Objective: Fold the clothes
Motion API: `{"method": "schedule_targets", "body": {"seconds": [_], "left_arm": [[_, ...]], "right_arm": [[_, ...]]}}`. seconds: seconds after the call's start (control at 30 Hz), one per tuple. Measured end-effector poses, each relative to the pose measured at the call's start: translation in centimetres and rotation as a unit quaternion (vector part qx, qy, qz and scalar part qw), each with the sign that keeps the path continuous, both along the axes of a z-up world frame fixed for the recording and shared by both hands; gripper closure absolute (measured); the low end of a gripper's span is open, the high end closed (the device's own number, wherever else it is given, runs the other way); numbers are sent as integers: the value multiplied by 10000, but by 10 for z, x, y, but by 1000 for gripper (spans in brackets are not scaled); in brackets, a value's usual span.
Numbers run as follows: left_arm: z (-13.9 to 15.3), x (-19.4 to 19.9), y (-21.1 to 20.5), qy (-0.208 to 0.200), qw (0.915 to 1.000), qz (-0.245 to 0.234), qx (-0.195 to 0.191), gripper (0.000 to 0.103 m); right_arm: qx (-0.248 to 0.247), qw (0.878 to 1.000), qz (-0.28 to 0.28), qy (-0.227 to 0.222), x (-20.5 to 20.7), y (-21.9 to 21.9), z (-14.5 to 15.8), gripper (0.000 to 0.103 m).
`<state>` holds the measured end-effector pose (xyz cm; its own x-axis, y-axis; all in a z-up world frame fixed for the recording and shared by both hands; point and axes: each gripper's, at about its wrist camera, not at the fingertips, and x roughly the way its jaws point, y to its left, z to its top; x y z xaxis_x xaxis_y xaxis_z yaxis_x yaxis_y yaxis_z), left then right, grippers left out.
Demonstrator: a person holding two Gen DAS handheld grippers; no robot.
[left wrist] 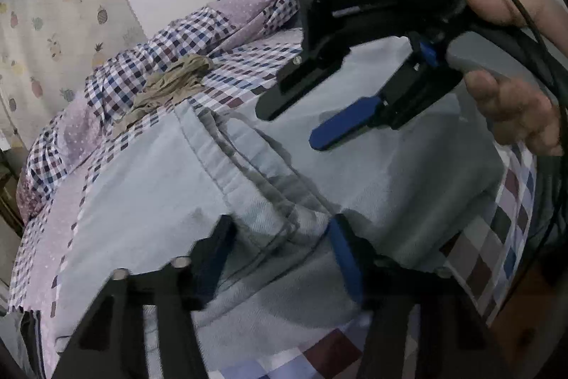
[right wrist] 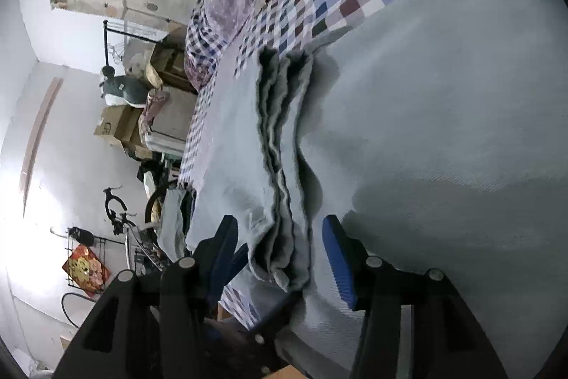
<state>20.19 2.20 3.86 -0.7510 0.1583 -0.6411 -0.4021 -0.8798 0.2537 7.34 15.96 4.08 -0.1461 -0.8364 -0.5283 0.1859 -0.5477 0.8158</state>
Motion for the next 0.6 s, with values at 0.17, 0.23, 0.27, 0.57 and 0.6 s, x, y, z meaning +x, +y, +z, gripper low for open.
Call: {"method": "schedule_targets", "body": {"seconds": [0.17,0.23,0.27,0.57,0.6], "left_arm": [[25,-5,-33,-82,9928,388,1127,76],[31,-3,-41,-80,9893,424,1395,77],[34,-1,-45,-54,9872,443,1531,78],[33,1,-52,-359,9821,399,1805,73],[27,0,-47,-452,9849,374,1626,71]], "right_arm": [[-65,9999,107,-39,0,-9,-3,49],[-142,9998,141,-81,0,-13,-5,49],[-177,9997,156,-96,-1,-15,-5,49],[-1031,9930,292,-489,-4,-40,-19,48],[-1046,9928,295,-503,-4,-41,-20,47]]}}
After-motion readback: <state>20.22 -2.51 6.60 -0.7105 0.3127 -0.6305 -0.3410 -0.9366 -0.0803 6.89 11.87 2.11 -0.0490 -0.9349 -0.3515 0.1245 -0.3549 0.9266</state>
